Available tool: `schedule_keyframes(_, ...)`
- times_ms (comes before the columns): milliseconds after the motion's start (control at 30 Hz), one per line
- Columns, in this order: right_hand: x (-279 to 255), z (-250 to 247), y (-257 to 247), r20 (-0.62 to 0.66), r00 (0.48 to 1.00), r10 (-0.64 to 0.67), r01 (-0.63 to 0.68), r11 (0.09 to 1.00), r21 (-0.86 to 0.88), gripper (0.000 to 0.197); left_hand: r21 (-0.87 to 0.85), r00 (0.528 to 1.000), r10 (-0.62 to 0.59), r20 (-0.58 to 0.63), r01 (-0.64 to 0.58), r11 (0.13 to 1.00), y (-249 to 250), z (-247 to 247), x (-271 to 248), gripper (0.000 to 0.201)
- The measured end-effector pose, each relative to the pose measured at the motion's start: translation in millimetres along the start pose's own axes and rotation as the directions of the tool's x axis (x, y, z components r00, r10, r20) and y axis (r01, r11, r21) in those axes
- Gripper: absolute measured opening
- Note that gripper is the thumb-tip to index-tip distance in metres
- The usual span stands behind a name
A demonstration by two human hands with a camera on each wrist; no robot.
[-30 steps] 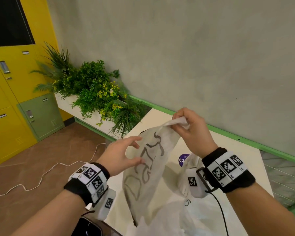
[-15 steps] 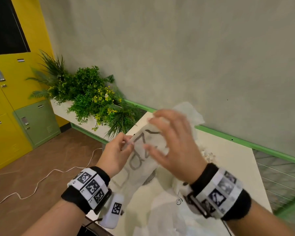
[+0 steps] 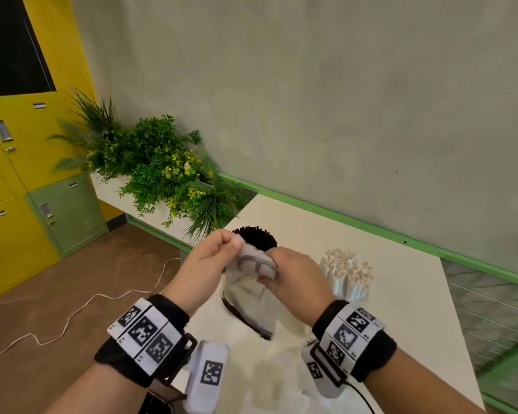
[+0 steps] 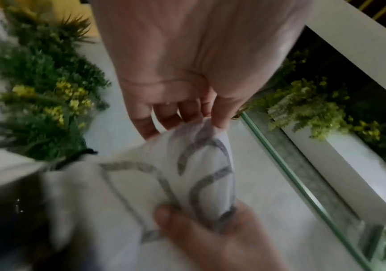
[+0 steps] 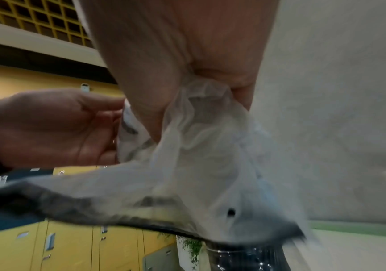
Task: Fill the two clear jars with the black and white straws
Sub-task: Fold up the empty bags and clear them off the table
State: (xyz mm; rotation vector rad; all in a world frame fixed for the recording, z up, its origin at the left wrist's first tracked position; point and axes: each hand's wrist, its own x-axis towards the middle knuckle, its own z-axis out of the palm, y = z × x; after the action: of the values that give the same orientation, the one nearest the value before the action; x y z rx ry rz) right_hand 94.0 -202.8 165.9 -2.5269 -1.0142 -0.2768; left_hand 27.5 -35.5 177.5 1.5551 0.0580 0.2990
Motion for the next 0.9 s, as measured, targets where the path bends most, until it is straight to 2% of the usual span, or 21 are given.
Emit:
schedule_keyframes(33, -0.6, -3.5, 1.4, 0.016, 1.000, 0.018, -0.018, 0.999, 0.027, 0.018, 0.092, 0.999, 0.052, -0.013, -0.051, 0.994, -3.2, -5.3, 0.0, 0.020)
schedule_keyframes(67, -0.9, -7.3, 2.1, 0.056, 0.998, 0.029, -0.032, 0.998, 0.062, 0.017, 0.196, 0.996, 0.092, 0.002, -0.090, 0.976, -3.4, -7.5, -1.1, 0.034)
schedule_keyframes(100, -0.4, -11.6, 1.9, 0.116, 0.993, 0.010, -0.025, 0.992, 0.124, 0.017, 0.298, 0.993, 0.108, 0.048, -0.117, 0.947, -2.8, -7.8, -2.7, 0.057)
schedule_keyframes(133, 0.8, -15.9, 1.0, 0.173, 0.984, -0.039, 0.000, 0.976, 0.216, 0.016, 0.362, 0.990, 0.080, 0.118, -0.118, 0.925, -3.8, -6.8, -3.6, 0.079)
schedule_keyframes(167, 1.6, -20.4, -0.1, 0.203, 0.974, -0.098, 0.031, 0.951, 0.309, 0.015, 0.375, 0.982, 0.035, 0.184, -0.104, 0.921, -3.7, -4.1, -5.0, 0.089)
schedule_keyframes(200, 2.4, -24.7, -1.0, 0.188, 0.973, -0.133, 0.056, 0.927, 0.371, 0.015, 0.379, 0.974, 0.001, 0.229, -0.090, 0.921, -5.2, -1.3, -6.7, 0.083)
schedule_keyframes(233, 3.6, -28.4, -0.9, 0.129, 0.983, -0.132, 0.068, 0.908, 0.414, 0.015, 0.411, 0.973, -0.019, 0.229, -0.079, 0.908, -9.0, -0.1, -7.7, 0.064)
schedule_keyframes(300, 3.1, -33.0, -0.2, -0.020, 0.998, -0.061, 0.063, 0.871, 0.488, 0.016, 0.503, 0.991, -0.006, 0.136, -0.064, 0.862, -14.1, 2.3, -9.1, 0.029)
schedule_keyframes(333, 0.8, -33.6, 0.7, -0.047, 0.999, -0.026, 0.047, 0.850, 0.525, 0.023, 0.515, 0.996, 0.019, 0.087, -0.061, 0.855, -18.3, 2.5, -9.3, 0.020)
schedule_keyframes(367, -2.6, -33.9, 1.4, -0.018, 1.000, -0.010, 0.018, 0.823, 0.568, 0.036, 0.504, 0.998, 0.040, 0.046, -0.058, 0.862, -21.1, 3.7, -9.5, 0.017)
schedule_keyframes(433, -11.0, -30.0, 2.1, 0.094, 0.994, -0.053, -0.009, 0.829, 0.559, 0.061, 0.408, 1.000, 0.016, -0.027, -0.003, 0.913, -24.2, 7.3, -11.3, 0.017)
schedule_keyframes(467, -15.6, -25.9, 2.8, 0.094, 0.990, -0.105, 0.046, 0.870, 0.491, 0.062, 0.332, 0.999, -0.032, -0.037, 0.042, 0.942, -25.9, 9.3, -12.4, 0.015)
schedule_keyframes(533, -22.2, -17.5, 3.8, -0.037, 0.964, -0.262, 0.261, 0.918, 0.297, 0.042, 0.166, 0.984, -0.176, 0.023, 0.170, 0.971, -24.6, 14.5, -16.9, 0.022)
schedule_keyframes(567, -25.1, -14.3, 5.6, -0.101, 0.935, -0.339, 0.353, 0.916, 0.191, 0.034, 0.084, 0.963, -0.260, 0.067, 0.254, 0.963, -23.5, 16.5, -19.0, 0.025)
schedule_keyframes(633, -31.4, -7.4, 12.0, -0.145, 0.887, -0.438, 0.445, 0.895, 0.019, 0.029, -0.111, 0.905, -0.403, 0.135, 0.417, 0.902, -17.4, 16.5, -23.3, 0.027)
schedule_keyframes(700, -39.6, -0.2, 19.8, -0.134, 0.877, -0.462, 0.454, 0.887, -0.084, 0.027, -0.313, 0.860, -0.440, 0.259, 0.506, 0.804, -12.8, 11.4, -26.6, 0.040)
schedule_keyframes(767, -47.1, 4.1, 26.7, -0.091, 0.896, -0.436, 0.421, 0.896, -0.141, 0.032, -0.489, 0.838, -0.418, 0.350, 0.544, 0.682, -10.3, 7.4, -30.9, 0.059)
schedule_keyframes(800, -50.1, 4.2, 27.8, -0.051, 0.906, -0.421, 0.408, 0.899, -0.161, 0.034, -0.522, 0.838, -0.403, 0.367, 0.544, 0.657, -9.4, 8.3, -32.4, 0.064)
schedule_keyframes(833, -52.4, 2.9, 26.6, -0.006, 0.914, -0.405, 0.399, 0.902, -0.163, 0.035, -0.506, 0.851, -0.395, 0.347, 0.524, 0.685, -11.1, 10.6, -33.3, 0.066)
schedule_keyframes(900, -53.8, -1.6, 21.2, 0.053, 0.932, -0.358, 0.361, 0.929, -0.076, 0.034, -0.388, 0.895, -0.402, 0.194, 0.446, 0.807, -13.0, 21.2, -34.9, 0.064)
